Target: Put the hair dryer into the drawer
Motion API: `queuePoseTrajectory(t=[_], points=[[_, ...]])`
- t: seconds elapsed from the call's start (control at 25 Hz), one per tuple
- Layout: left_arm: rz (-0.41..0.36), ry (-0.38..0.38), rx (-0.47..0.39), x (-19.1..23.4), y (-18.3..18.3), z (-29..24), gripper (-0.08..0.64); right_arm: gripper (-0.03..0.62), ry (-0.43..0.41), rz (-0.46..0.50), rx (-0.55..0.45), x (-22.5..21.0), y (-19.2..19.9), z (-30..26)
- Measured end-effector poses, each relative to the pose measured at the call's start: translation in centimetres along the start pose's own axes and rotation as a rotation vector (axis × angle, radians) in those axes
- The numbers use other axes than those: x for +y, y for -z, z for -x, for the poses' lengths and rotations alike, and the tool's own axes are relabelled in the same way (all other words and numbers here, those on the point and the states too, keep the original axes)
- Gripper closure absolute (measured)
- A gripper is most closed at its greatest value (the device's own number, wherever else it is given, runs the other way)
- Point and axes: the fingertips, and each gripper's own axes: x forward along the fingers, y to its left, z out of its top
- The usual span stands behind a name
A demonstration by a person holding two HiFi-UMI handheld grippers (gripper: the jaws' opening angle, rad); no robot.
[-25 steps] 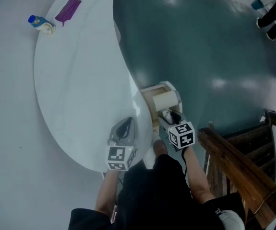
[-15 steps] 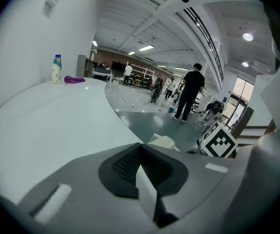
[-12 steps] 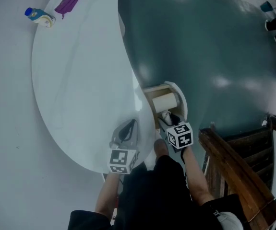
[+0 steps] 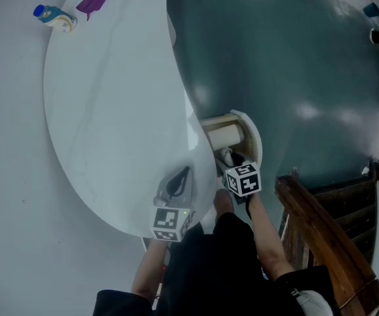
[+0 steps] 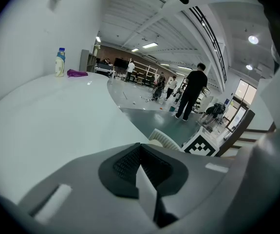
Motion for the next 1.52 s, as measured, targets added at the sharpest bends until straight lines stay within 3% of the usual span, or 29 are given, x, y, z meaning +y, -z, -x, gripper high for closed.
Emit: queuePoseTrajectory(t=[0.88,1.52], points=[[0.025,-0.019,0.015,0.4,1.6,0.2,0.554,0.353,0.031,-0.131,0.115,-1.9,2.1,-4.9],[0.025,-0.019,0.021,0.2,2.0,0.3,0.554,0.348,0.071,-0.188,0.165,-3.0,2.6,-5.4]])
